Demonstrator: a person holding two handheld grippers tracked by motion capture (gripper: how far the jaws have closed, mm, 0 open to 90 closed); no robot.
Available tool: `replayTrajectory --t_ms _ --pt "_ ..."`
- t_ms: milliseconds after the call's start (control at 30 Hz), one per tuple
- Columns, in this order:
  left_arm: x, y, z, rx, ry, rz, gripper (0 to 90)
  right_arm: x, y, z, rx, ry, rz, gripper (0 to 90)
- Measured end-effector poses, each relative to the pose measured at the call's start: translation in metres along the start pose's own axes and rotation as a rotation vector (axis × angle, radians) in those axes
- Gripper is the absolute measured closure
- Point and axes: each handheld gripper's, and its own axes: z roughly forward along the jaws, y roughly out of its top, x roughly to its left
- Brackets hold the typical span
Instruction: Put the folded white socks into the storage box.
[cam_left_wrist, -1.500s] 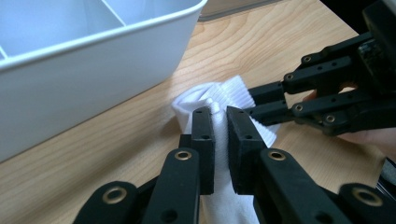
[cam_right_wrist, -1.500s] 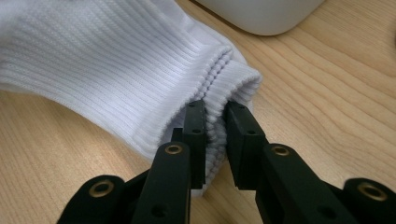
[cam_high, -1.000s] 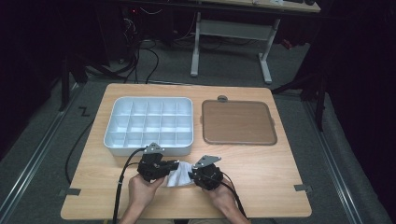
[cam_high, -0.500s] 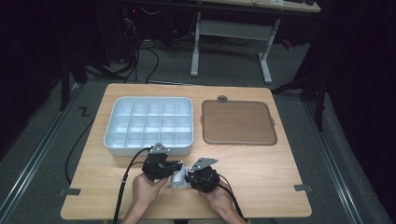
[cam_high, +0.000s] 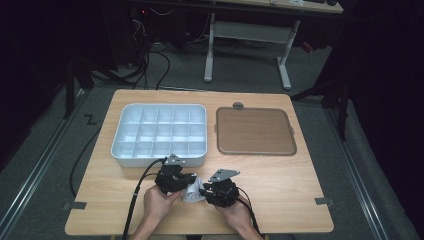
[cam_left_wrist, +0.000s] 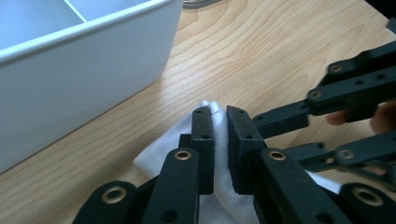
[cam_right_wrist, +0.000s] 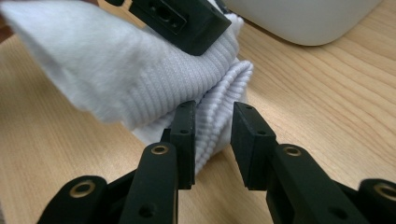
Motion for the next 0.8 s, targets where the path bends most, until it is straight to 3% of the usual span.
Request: replayTrajectory --t_ms 300,467,800 --pt "0.001 -0.003 0.004 -0.001 0.008 0.015 82.5 0.004 -0.006 0.004 0.027 0.002 -0.012 75.4" --pt "0.005 0.0 0.006 -0.011 0.01 0.001 82.4 0.004 -0.006 0.008 0.019 -0.013 -0.046 76.8" --pt "0.012 0.0 0.013 -0.027 0.027 0.005 82.5 0.001 0.0 0.016 0.017 -0.009 -0.037 76.9"
